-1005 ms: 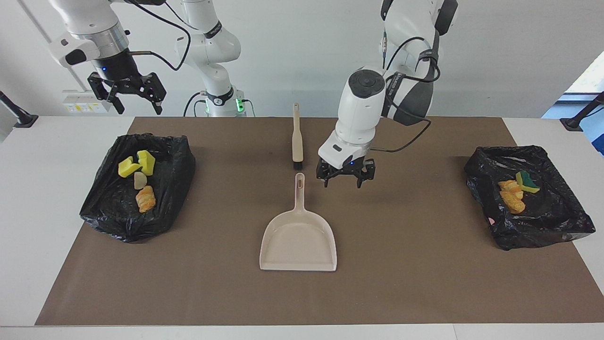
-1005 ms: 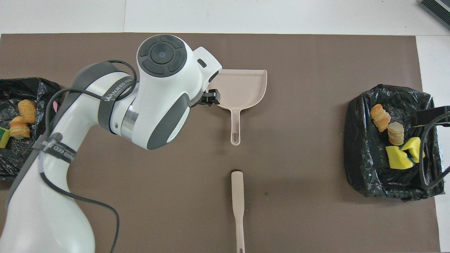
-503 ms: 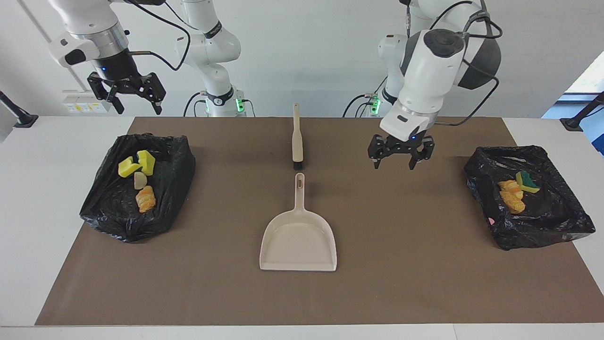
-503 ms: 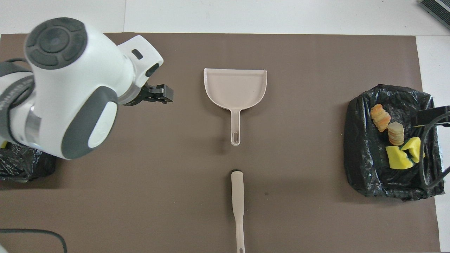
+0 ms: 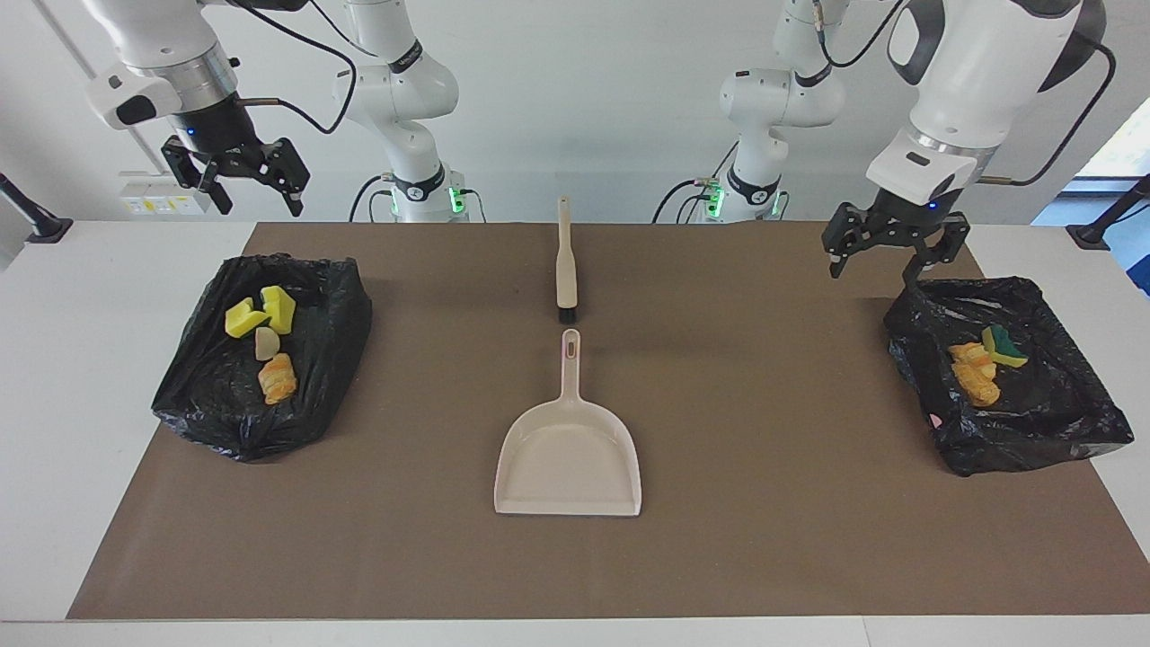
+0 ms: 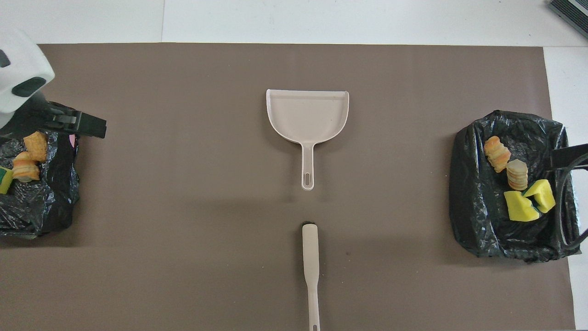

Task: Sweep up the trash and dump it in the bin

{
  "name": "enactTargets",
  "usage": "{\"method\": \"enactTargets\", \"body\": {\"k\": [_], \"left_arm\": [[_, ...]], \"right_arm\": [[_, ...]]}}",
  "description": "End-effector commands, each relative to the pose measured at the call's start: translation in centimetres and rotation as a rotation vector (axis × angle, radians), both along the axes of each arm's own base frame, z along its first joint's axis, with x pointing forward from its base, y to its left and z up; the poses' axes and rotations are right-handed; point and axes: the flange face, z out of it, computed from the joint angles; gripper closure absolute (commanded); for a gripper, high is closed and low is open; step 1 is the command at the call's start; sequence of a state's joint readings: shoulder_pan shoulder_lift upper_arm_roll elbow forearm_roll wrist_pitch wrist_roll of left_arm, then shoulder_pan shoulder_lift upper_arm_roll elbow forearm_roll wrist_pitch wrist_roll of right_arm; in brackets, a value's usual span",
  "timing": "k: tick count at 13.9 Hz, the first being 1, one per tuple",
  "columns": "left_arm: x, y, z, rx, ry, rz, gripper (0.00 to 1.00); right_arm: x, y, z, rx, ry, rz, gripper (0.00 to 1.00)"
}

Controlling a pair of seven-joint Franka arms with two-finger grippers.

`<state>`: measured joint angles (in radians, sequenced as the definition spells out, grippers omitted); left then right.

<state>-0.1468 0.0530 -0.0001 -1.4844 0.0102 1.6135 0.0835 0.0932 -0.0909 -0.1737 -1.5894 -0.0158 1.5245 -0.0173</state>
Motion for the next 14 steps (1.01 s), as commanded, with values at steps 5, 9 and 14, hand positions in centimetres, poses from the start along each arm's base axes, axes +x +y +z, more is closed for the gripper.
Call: {"method": "enactTargets", "body": {"k": [5,9,14], "left_arm": [[-4.9,2.8,5.3,-0.032,0.073,-0.047,0.0],[-6.1,2.8,5.9,-0.037,0.118,-0.043,0.0],[-5.2,4.2,7.2,-0.044,0.088,-0.014,0.0]], "right_arm": [[-0.3,0.3,0.5,0.003,-0.01,0.002,0.0],[-0.3,0.5,0.5,0.003,-0.011,0.004,0.0],[-0.3,0.9,0.8,-0.002,-0.017,0.012,0.0]]}}
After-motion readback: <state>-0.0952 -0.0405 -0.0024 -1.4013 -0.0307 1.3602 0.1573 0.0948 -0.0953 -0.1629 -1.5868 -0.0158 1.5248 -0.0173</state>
